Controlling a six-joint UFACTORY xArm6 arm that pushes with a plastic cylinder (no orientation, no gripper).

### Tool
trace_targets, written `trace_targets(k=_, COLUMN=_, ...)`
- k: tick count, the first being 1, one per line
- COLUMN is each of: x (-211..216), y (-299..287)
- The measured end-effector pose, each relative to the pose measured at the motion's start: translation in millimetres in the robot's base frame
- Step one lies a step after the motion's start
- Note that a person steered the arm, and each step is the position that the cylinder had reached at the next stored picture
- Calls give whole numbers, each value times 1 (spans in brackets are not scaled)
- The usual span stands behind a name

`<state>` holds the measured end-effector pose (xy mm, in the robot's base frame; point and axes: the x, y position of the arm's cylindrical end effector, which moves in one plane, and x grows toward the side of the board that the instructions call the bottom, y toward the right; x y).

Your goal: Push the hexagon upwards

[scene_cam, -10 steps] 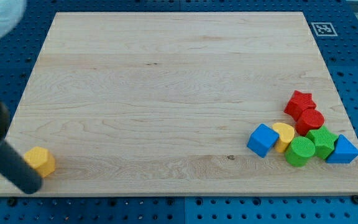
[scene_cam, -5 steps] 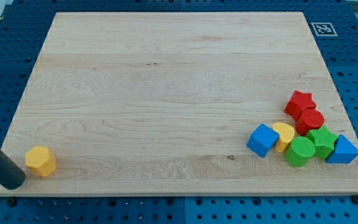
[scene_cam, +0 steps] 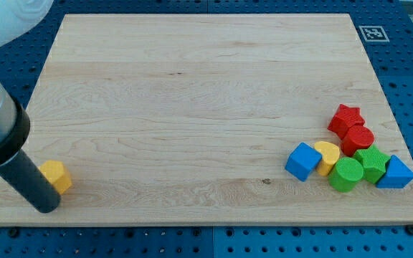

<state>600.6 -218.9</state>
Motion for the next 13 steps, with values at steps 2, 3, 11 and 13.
trace_targets(k=2, x=-24, y=-9)
trace_targets(k=3, x=-26, y=-9)
trace_targets(k=11, x=-186, y=11)
trace_targets(k=13, x=-174, y=15)
